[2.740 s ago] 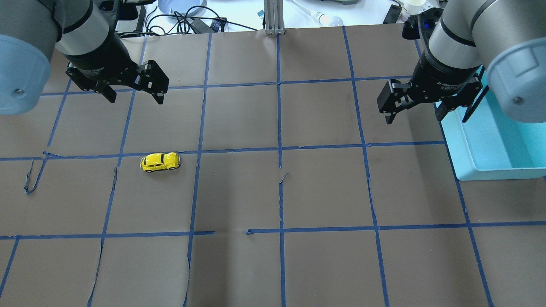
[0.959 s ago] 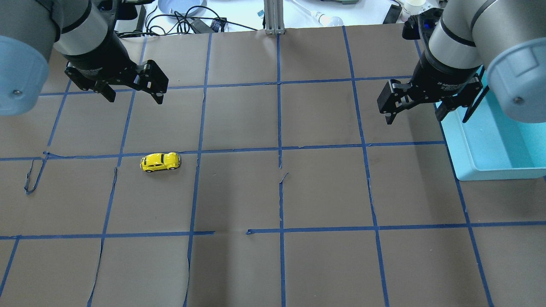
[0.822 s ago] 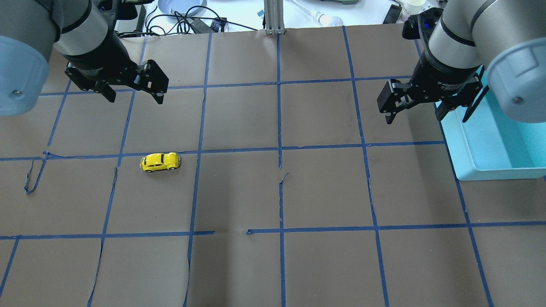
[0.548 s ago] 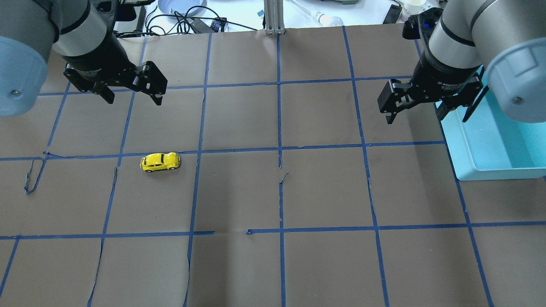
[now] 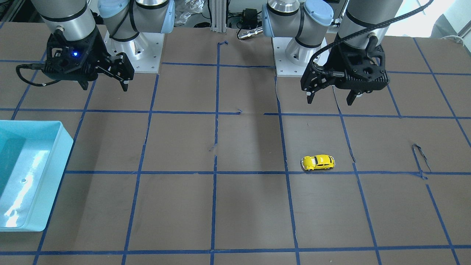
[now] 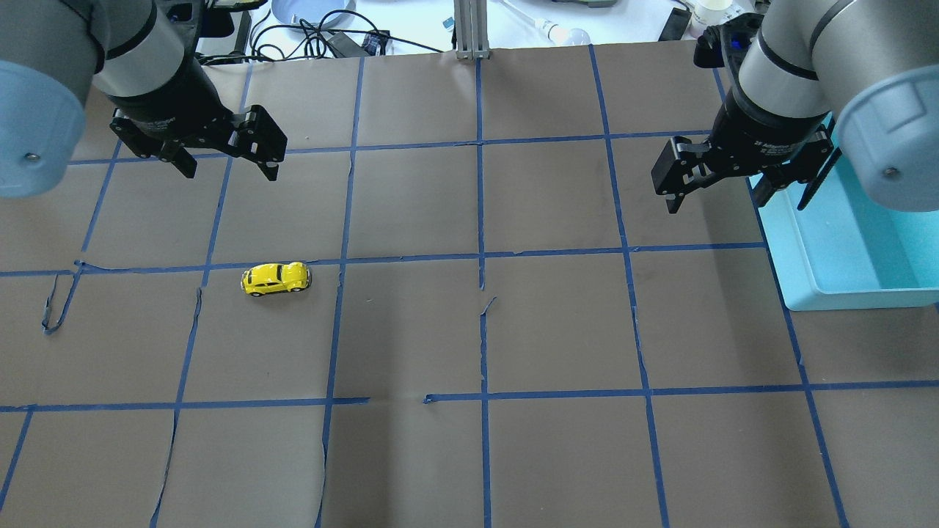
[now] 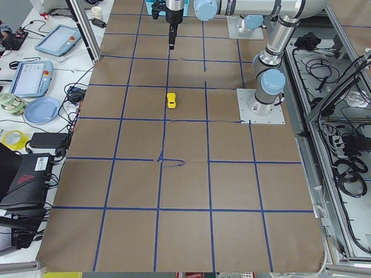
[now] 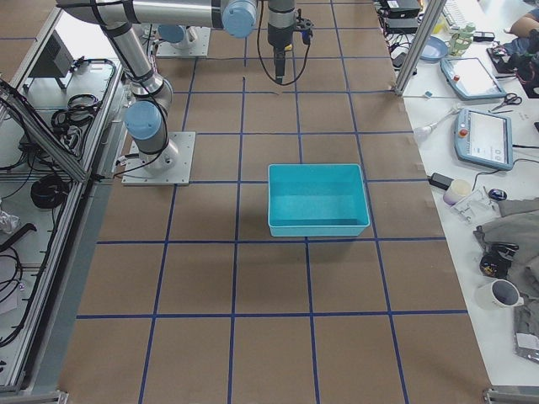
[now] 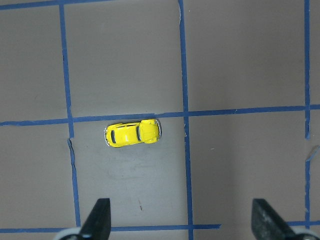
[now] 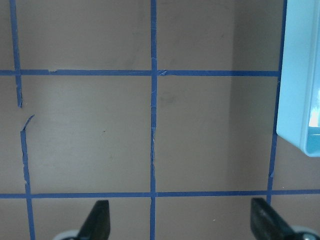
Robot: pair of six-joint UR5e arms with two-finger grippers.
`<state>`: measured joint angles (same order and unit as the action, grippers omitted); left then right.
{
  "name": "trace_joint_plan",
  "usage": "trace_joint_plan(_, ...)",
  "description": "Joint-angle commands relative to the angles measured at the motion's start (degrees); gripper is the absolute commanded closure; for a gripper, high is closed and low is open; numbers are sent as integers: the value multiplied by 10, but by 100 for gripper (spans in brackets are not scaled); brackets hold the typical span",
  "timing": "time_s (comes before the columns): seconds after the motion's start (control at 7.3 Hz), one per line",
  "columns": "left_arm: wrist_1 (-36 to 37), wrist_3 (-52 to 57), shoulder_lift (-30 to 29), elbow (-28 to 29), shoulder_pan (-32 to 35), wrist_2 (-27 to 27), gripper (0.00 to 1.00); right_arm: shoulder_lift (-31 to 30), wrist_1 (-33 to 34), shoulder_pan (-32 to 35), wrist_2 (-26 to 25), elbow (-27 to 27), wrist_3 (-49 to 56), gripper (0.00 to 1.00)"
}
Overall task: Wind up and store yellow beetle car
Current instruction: 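Lower the left gripper over the yellow beetle car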
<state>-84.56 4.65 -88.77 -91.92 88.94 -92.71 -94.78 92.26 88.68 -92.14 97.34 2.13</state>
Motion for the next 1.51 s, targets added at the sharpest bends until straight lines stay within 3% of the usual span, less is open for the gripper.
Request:
trace_joint_plan(0.0, 8, 59, -9, -2, -2, -1, 0, 0, 1, 0, -1, 0, 0, 0)
trace_joint_plan(0.14, 30, 93, -4, -4, -1, 6, 0, 0, 1, 0, 0, 0, 0, 0)
trace_joint_plan(0.55, 46, 412, -35, -41, -6, 4, 0, 0, -1, 0, -1, 0, 1, 0)
trace_joint_plan(0.82, 123, 514, -80, -76, -7, 4, 0, 1, 1, 0, -1, 0, 1, 0)
trace_joint_plan(1.23, 162, 723, -142, -88, -47, 5, 2, 0, 2, 0, -1, 0, 0, 0)
trace_joint_plan(1.37, 190, 736, -157, -96, -49, 7, 4, 0, 2, 0, -1, 0, 1, 0)
